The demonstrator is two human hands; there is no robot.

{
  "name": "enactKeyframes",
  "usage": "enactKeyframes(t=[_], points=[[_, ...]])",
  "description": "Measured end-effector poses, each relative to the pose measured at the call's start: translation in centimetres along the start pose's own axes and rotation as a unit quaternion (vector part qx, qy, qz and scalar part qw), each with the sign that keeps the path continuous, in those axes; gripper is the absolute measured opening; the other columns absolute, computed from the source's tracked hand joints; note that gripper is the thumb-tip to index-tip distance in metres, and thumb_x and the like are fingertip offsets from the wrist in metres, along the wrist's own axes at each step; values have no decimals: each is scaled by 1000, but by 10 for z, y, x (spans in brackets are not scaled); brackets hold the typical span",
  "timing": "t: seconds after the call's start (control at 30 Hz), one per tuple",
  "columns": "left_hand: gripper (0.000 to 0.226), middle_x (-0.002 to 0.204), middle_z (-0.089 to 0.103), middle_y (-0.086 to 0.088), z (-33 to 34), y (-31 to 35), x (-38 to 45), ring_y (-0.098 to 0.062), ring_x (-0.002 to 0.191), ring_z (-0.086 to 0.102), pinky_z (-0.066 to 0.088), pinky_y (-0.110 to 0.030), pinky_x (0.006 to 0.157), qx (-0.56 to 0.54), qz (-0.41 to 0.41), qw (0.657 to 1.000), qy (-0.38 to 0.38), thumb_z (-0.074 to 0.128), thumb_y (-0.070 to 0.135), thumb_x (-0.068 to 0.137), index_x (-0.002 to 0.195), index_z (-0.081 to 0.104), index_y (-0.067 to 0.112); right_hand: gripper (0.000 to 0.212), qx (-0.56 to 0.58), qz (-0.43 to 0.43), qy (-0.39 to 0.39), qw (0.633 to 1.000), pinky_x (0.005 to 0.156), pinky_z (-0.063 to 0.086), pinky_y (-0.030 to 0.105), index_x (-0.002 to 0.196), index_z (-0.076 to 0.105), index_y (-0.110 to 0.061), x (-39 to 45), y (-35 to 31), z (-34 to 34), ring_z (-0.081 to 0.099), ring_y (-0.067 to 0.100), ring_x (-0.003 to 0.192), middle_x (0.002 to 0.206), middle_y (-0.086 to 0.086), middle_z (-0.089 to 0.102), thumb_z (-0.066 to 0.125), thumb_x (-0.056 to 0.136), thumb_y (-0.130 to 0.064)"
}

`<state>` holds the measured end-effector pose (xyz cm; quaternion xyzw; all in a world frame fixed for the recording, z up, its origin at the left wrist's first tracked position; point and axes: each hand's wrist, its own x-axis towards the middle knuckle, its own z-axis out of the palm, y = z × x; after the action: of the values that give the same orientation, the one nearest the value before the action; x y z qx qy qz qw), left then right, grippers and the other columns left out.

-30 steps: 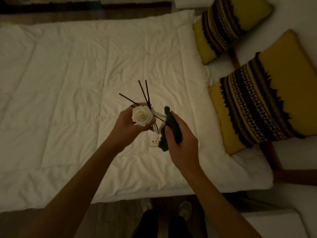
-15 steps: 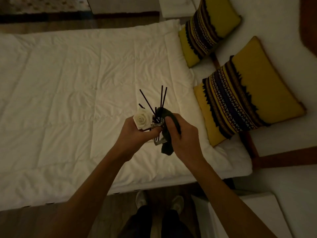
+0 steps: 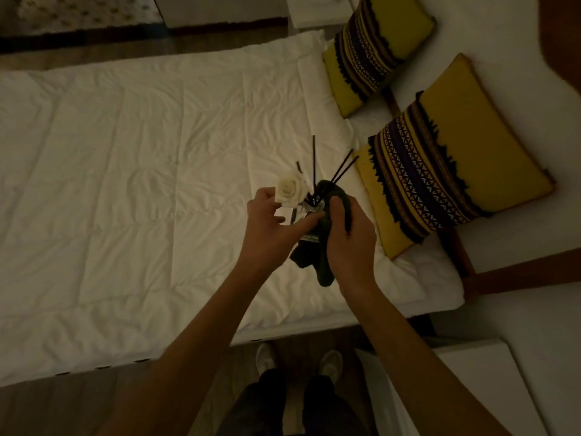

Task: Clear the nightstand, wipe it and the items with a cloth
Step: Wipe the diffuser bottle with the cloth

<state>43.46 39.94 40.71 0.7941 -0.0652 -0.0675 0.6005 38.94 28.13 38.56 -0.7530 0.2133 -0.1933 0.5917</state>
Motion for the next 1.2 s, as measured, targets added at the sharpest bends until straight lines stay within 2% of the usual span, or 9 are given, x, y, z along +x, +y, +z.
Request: enactKeyframes(t=[0.2, 0.3, 0.4, 0.5, 0.6, 0.7, 0.9, 1.03, 1.2], points=[[31, 103, 74, -3, -2, 6, 0, -10, 98, 71, 58, -31, 92, 53, 47, 996, -52, 82, 17, 82, 109, 71, 7, 16, -32, -26, -27, 999, 70, 46, 7, 102, 64, -33, 1, 4, -10, 65, -4, 81, 81, -19, 67, 48, 105, -33], [28, 107, 71, -4, -5, 5, -1, -10, 106, 68, 55, -30, 99, 29, 43, 992, -118, 79, 6, 83, 109, 67, 9, 22, -34, 45, -66, 996, 68, 47, 10, 92, 64, -44, 10, 7, -17, 65, -4, 77, 79, -20, 69, 48, 104, -35], [29, 108, 71, 2, -9, -1, -1, -9, 110, 66, 54, -27, 99, -4, 40, 987, -158, 77, 1, 84, 109, 67, 12, 23, -29, 114, -119, 986, 70, 50, 18, 102, 69, -39, 17, 13, -24, 68, 2, 78, 87, -9, 72, 47, 104, -39], [28, 113, 73, 0, -8, -6, 0, -9, 114, 65, 53, -33, 102, -2, 9, 989, -146, 72, 9, 90, 117, 69, 9, 23, -89, 44, -116, 988, 65, 46, 10, 101, 66, -31, 13, 11, -23, 64, -2, 77, 87, -8, 68, 45, 105, -39], [21, 109, 74, 1, -3, -10, -2, -10, 111, 67, 51, -40, 104, -4, -13, 995, -102, 67, 16, 94, 115, 72, 11, 29, -119, -2, -133, 984, 81, 47, 8, 121, 58, -25, 1, 8, -18, 56, -7, 98, 132, -1, 45, 45, 101, -42], [22, 108, 75, -1, -2, -11, -2, -13, 108, 69, 53, -43, 101, -28, -41, 996, -73, 67, 21, 95, 115, 72, 13, 59, -131, -45, -147, 979, 95, 50, 24, 140, 44, -19, -12, 5, -15, 47, 16, 118, 144, 3, 21, 47, 89, -47], [16, 99, 77, -1, -4, -2, 5, -15, 95, 74, 57, -22, 77, -90, -62, 993, -40, 68, 13, 93, 107, 74, 14, 56, -176, -194, -96, 960, 98, 51, 32, 142, 46, -10, -19, -1, -19, 50, 20, 122, 138, 6, 50, 64, 95, -35], [17, 97, 77, -1, -3, 1, 7, -17, 93, 75, 58, -21, 74, -91, -54, 993, -45, 70, 10, 91, 107, 74, 12, 75, -296, -238, -106, 919, 106, 39, 22, 148, 44, -5, -28, -2, -17, 42, 29, 137, 151, 10, 46, 70, 90, -44], [20, 94, 77, 8, -4, 3, 4, -10, 97, 72, 58, -22, 79, -53, -26, 997, -49, 73, 12, 87, 102, 75, 24, 73, -377, -244, -62, 891, 91, 59, 36, 143, 49, 1, -29, -6, -14, 54, 35, 127, 143, 16, 55, 79, 84, -29]])
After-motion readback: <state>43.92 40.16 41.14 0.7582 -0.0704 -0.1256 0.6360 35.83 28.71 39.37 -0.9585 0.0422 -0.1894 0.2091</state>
